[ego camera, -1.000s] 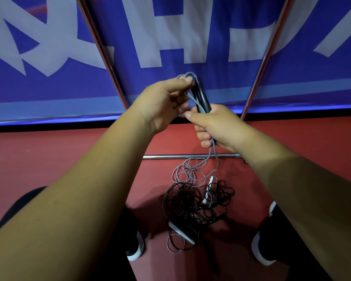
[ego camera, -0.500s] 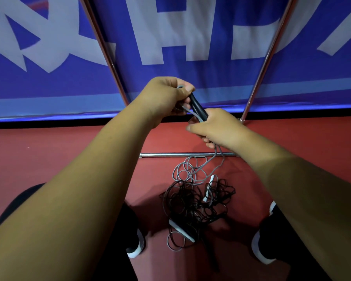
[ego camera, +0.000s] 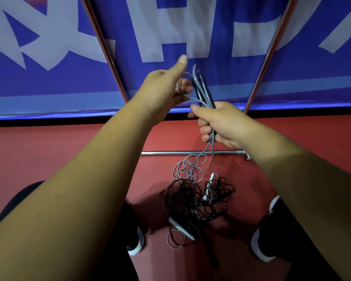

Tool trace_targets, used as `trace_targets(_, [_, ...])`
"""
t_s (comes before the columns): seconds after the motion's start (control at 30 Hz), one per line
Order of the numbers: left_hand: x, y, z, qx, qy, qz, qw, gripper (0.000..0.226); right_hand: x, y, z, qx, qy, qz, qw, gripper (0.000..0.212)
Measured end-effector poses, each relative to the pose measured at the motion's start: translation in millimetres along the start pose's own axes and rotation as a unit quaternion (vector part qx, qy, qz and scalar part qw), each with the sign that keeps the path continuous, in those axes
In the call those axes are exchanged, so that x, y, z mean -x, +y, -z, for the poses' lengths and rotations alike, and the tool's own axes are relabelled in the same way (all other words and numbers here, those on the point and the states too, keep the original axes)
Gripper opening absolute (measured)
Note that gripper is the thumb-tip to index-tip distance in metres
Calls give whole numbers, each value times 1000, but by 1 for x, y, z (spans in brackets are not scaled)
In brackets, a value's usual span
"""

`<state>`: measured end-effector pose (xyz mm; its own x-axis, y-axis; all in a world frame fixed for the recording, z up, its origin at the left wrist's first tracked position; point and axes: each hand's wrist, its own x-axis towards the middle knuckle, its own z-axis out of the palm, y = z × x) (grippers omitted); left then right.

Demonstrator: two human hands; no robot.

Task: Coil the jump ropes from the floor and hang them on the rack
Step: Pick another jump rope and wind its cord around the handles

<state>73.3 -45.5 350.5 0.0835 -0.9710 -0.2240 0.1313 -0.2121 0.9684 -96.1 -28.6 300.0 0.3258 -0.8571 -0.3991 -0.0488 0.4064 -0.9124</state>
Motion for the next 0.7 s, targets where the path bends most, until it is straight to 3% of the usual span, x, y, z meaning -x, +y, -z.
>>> trace_targets(0.07, [-6, -5, 3, 29, 18, 74, 997, 66, 4, -9, 0, -83, -6, -2, 997, 23])
trace_targets(0.1, [-9, -10, 5, 26, -11, 122, 992, 72, 6, -14, 1, -121, -9, -1, 993, 22])
trace_targets(0.2, [-2, -31, 3, -52, -203, 222, 952, 61, 9, -27, 6, -213, -14, 8, 977, 21])
trace_targets(0.3, [13, -39, -7, -112, -347, 218, 905, 36, 10, -35, 11, -244, -5, 22, 970, 22])
trace_targets(0.4, [22, -35, -4, -199, -415, 166, 872, 38, 10, -39, 18, -242, 13, 37, 969, 23])
trace_targets(0.53, [26, -32, 4, -294, -420, 117, 851, 25, 12, -42, 25, -224, 38, 54, 972, 24])
trace_targets(0.7, [21, -37, 6, -417, -335, 152, 831, 31, 20, -42, 30, -38, 19, 42, 998, 30])
